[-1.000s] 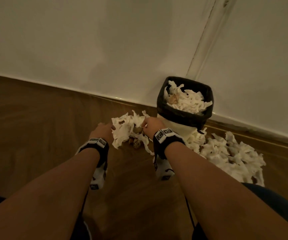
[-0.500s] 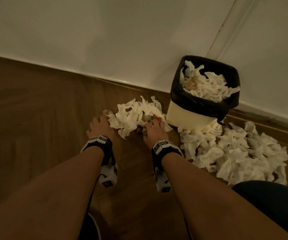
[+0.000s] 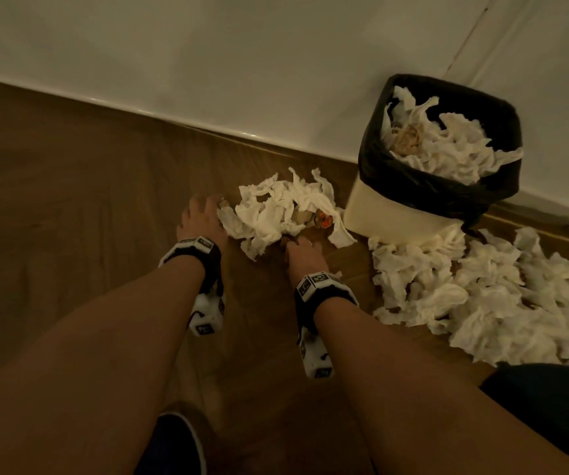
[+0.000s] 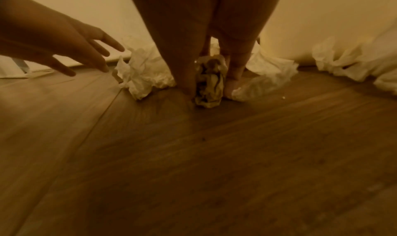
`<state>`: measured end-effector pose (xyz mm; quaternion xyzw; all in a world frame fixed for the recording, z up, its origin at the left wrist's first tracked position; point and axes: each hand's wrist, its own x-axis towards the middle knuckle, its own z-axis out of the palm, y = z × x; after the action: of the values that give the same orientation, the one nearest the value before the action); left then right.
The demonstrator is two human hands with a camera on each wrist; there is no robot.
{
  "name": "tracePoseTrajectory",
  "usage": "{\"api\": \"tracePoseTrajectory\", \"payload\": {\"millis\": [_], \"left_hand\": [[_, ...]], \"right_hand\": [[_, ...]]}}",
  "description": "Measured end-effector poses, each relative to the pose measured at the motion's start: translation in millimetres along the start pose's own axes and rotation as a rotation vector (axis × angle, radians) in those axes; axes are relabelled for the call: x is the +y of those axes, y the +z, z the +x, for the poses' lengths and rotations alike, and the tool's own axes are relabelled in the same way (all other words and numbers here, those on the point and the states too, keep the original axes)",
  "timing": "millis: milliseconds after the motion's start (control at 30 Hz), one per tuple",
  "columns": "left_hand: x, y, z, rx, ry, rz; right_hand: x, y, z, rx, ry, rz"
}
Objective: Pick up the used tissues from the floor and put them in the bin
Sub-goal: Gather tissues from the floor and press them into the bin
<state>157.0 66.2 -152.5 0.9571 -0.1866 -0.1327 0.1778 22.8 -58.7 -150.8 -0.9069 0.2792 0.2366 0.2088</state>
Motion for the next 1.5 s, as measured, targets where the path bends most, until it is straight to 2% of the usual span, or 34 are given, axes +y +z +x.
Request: {"api": "tracePoseTrajectory", "payload": {"millis": [100, 167, 267, 367, 500, 567, 700, 800, 933, 1000, 1133, 1267, 1400, 1500], "left_hand": [[-8, 2, 15, -0.08, 0.014, 0.058], [-13, 3, 23, -0.132, 0.022, 0.086], [-17, 5, 33, -0.168, 0.036, 0.148], [-15, 5, 39, -0.221, 0.092, 0.25], [-8, 7, 39, -0.253, 0.098, 0.322], [-7, 9, 36, -0.211, 0.058, 0.308], [-9, 8, 29, -0.148, -0.108, 0.112], [-5, -2, 24, -0.147, -0.171, 0.04], [4, -16, 10, -0.14, -0.224, -0.012], [8, -28, -2, -0.166, -0.172, 0.067], [17, -57, -27, -0.165, -0.066, 0.295], [44, -90, -43, -0.183, -0.028, 0.207], [81, -115, -62, -0.16, 0.122, 0.134], [120, -135, -81, -0.087, 0.23, 0.048]], "right_hand": [[0, 9, 2, 0.021, 0.007, 0.085], [0, 14, 2, 0.031, 0.073, 0.163], [1, 13, 3, -0.021, 0.151, 0.154], [2, 11, 8, -0.042, 0.104, 0.131], [3, 15, 11, 0.029, 0.089, 0.21], [3, 15, 10, 0.064, 0.111, 0.298], [7, 8, 7, 0.137, 0.163, 0.446], [14, 0, 5, 0.119, 0.229, 0.669], [28, -12, -4, 0.027, 0.338, 1.164], [35, -22, -16, -0.008, 0.315, 1.256], [41, -49, -46, 0.042, 0.28, 1.424], [42, -84, -87, 0.226, 0.188, 1.488], [47, -125, -133, 0.365, 0.133, 1.395], [51, -153, -170, 0.396, 0.135, 1.541]]}}
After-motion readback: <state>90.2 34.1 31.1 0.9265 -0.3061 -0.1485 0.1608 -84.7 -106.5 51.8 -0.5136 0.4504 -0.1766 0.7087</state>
